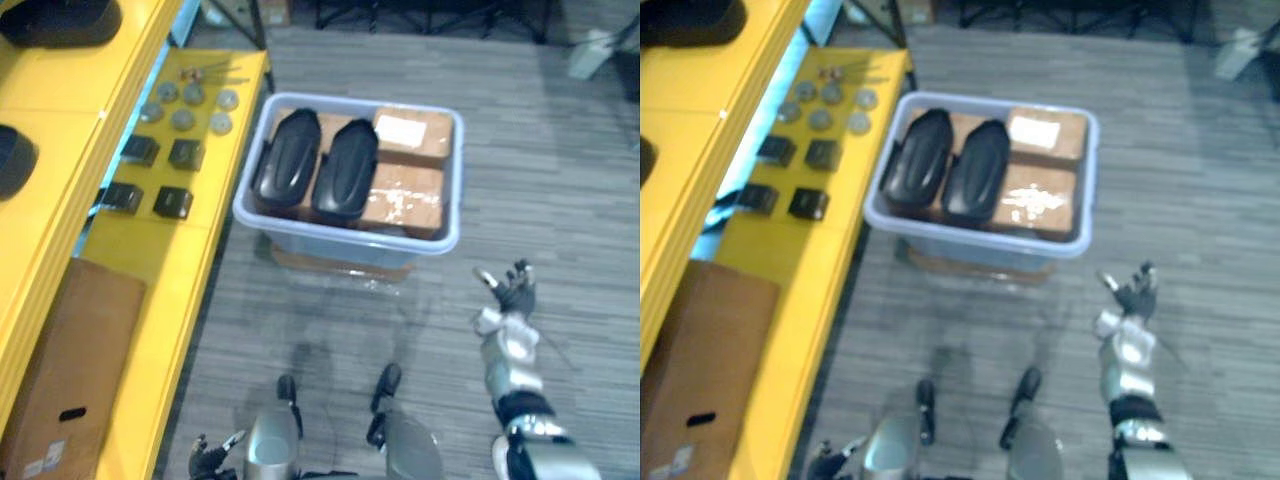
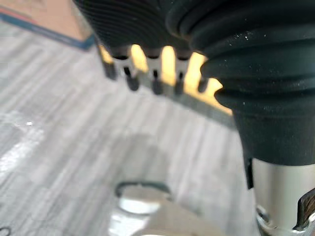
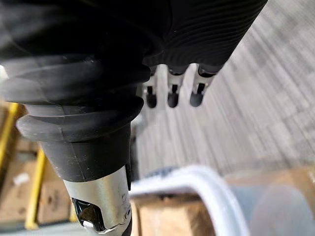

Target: Walk over and take plastic housings, then place them on the shelf

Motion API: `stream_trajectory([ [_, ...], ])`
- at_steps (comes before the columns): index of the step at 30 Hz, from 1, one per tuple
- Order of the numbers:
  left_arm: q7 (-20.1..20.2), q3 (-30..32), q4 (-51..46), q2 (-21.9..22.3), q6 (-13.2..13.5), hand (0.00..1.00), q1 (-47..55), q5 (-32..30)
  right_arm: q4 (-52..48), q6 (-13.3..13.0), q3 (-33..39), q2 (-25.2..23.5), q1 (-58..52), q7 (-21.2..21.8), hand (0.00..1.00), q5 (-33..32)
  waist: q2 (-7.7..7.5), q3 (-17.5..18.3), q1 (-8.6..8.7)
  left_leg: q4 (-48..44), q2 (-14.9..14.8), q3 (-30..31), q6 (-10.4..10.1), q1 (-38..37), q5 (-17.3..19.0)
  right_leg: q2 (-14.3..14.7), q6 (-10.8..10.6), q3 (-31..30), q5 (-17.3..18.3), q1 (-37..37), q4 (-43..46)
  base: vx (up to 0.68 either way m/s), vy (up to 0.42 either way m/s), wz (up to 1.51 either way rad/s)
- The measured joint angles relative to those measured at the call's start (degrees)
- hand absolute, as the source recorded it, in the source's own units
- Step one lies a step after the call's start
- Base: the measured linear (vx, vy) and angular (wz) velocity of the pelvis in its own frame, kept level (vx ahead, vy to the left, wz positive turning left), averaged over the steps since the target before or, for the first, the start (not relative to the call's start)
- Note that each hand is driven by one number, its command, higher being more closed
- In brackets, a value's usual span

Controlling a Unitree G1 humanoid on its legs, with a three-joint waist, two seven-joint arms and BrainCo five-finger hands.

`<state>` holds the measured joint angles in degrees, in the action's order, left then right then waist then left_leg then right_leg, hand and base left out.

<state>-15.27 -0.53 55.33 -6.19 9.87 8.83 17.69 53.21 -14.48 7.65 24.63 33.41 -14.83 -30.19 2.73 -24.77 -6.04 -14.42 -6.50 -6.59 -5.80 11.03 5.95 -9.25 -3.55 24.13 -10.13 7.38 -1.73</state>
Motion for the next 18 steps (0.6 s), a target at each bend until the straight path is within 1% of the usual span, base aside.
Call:
stream_trajectory([
  [1, 0.4, -0.2, -0.2, 0.0, 0.0, 0.00, 0.0, 0.0, 0.9, 0.5, 0.0, 0.9, 2.0, 0.0, 0.00, 0.0, 0.07, -0.2, -0.18, -0.2, 0.2, 0.3, 0.0, 0.5, 0.0, -0.2, 0.0, 0.4, 0.0, 0.2, 0.0, 0.03, 0.059, 0.31],
  [3, 1.6, -0.7, -0.2, 0.0, 0.1, 0.00, -0.2, 0.0, 5.4, 2.9, -1.0, 5.4, 9.5, 0.0, 0.00, -1.1, 0.54, -0.6, -1.49, -0.5, 1.2, 1.4, 0.3, 2.0, 0.0, -1.0, -0.2, 1.3, -0.1, 0.9, 0.0, 0.02, 0.083, 0.26],
  [4, 2.0, -0.8, -0.1, 0.1, 0.1, 0.00, -0.2, 0.0, 6.3, 3.4, -1.2, 6.4, 11.0, 0.0, 0.00, -1.2, 0.84, -0.9, -1.90, -1.0, 1.3, 1.7, 0.4, 2.4, 0.1, -1.2, -0.2, 1.5, -0.2, 0.9, 0.0, 0.00, 0.089, 0.23],
  [5, 2.2, -1.1, 0.0, 0.5, 0.2, 0.00, -0.2, 0.0, 7.6, 4.0, -2.2, 8.9, 14.3, -0.2, 0.00, -1.3, 1.83, -1.5, -2.70, -2.3, 1.9, 2.9, 1.0, 3.6, 0.5, -1.7, -0.4, 2.2, -0.2, 1.0, 0.2, -0.02, 0.088, 0.22],
  [7, 2.6, -2.9, 0.2, 0.6, 0.5, 0.00, -0.2, 0.4, 9.0, 4.6, -3.2, 10.8, 17.7, -0.7, 0.00, -1.1, 2.84, -2.1, -2.91, -3.4, 2.5, 3.7, 1.5, 5.2, 0.8, -2.2, -0.5, 2.7, -0.3, 1.9, 0.8, -0.06, 0.102, 0.22],
  [9, 3.0, -4.2, 0.6, 1.2, 1.4, 0.00, -0.3, 1.1, 10.0, 4.9, -3.5, 12.6, 22.1, -1.8, 0.00, -1.2, 4.17, -3.8, -3.57, -5.5, 3.1, 4.4, 2.2, 7.8, 1.3, -3.2, -0.6, 2.8, -0.2, 4.0, 2.6, -0.11, 0.126, 0.14],
  [10, 3.1, -4.8, 0.8, 1.3, 1.5, 0.00, -0.4, 1.8, 10.7, 4.9, -3.6, 13.1, 22.8, -2.0, 0.00, -1.3, 4.47, -3.9, -3.99, -6.0, 3.3, 4.4, 2.4, 8.5, 1.4, -3.5, -0.6, 2.8, -0.2, 4.6, 3.2, -0.10, 0.109, 0.09],
  [12, 3.3, -5.2, 1.7, 2.3, 1.7, 0.00, -0.5, 2.7, 12.5, 5.4, -4.4, 14.6, 24.5, -2.9, 0.00, -2.2, 5.76, -5.0, -4.90, -8.5, 3.7, 4.8, 3.2, 10.3, 2.3, -4.3, -1.0, 2.9, 0.1, 5.7, 4.9, -0.11, 0.114, 0.07],
  [14, 4.2, -5.9, 2.3, 2.4, 1.6, 0.00, -0.5, 2.8, 12.9, 5.9, -4.4, 15.0, 24.7, -3.0, 0.00, -2.3, 5.86, -5.0, -5.75, -10.4, 4.0, 4.8, 3.7, 12.0, 2.8, -5.2, -1.4, 2.8, 0.6, 7.3, 6.8, -0.14, 0.147, 0.05],
  [16, 4.7, -6.9, 2.4, 2.4, 1.6, 0.00, -0.5, 4.1, 13.2, 6.3, -4.5, 15.5, 25.6, -3.3, 0.00, -2.2, 6.03, -5.0, -5.98, -12.3, 4.3, 5.1, 4.3, 13.7, 3.3, -6.0, -1.5, 2.8, 0.9, 8.6, 8.5, -0.11, 0.124, 0.09],
  [18, 5.1, -7.2, 2.4, 2.6, 1.6, 0.00, -0.7, 4.6, 13.3, 6.4, -4.5, 16.3, 26.8, -3.9, 0.00, -2.1, 6.78, -5.4, -6.06, -13.6, 4.6, 5.4, 4.8, 14.6, 3.7, -6.6, -1.7, 3.0, 1.1, 8.9, 9.2, -0.11, 0.124, 0.09],
])
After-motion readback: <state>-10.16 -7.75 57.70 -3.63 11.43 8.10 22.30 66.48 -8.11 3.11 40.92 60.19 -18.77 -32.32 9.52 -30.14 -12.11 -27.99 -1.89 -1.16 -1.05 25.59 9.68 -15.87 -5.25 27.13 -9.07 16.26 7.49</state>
